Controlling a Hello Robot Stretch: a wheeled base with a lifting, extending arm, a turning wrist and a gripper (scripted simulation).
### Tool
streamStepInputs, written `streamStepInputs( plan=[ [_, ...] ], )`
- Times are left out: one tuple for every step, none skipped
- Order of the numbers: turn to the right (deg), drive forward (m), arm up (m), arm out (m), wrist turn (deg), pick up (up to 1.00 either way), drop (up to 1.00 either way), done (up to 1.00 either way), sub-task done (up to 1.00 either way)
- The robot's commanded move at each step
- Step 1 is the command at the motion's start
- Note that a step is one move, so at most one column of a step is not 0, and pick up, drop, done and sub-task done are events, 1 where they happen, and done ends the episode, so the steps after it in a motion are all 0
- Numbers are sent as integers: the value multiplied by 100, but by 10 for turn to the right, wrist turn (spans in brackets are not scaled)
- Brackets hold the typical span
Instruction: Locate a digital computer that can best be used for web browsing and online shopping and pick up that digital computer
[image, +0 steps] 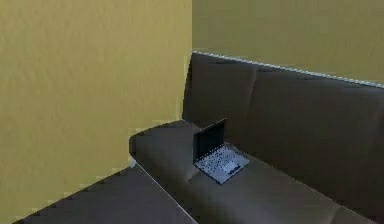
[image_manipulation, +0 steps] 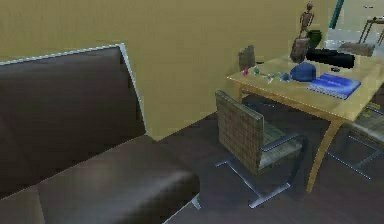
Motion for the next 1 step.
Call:
streamStepInputs(
  plan=[
    [0, 45, 0, 0, 0, 0, 0, 0, 0]
  ],
)
